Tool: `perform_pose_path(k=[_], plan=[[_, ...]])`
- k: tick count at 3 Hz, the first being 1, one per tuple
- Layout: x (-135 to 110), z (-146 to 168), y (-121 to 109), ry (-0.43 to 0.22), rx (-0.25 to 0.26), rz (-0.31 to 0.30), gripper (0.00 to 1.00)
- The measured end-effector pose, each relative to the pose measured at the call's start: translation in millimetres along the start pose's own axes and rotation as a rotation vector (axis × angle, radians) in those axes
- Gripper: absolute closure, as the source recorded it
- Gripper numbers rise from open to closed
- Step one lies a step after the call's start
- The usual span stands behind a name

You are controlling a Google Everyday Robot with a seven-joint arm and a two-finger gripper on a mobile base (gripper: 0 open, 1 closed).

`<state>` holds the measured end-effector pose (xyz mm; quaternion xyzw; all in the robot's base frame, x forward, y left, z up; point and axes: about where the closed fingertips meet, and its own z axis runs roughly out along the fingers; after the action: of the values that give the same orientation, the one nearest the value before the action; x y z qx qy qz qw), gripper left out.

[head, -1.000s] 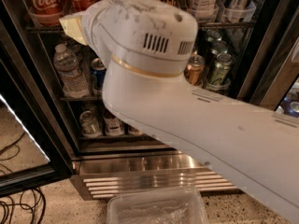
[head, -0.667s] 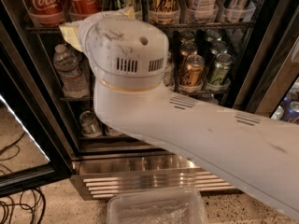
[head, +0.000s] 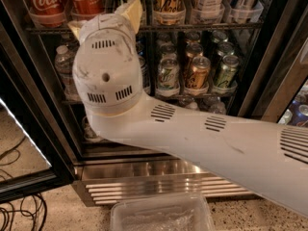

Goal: Pick green can from top shelf of fridge

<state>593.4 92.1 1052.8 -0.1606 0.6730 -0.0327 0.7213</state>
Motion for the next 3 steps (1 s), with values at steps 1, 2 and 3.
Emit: perform_pose_path(k=[1,2,3], plan=[[-32.7,-4.3,-7.7,-0.099,0.062,-0.08,0.14],[-49.4,-10.2,-12.2,-0.154,0.102,-0.107,0.16],[-53.7,-21.8,-9.2,-0.168,0.123,-0.11,0.18]])
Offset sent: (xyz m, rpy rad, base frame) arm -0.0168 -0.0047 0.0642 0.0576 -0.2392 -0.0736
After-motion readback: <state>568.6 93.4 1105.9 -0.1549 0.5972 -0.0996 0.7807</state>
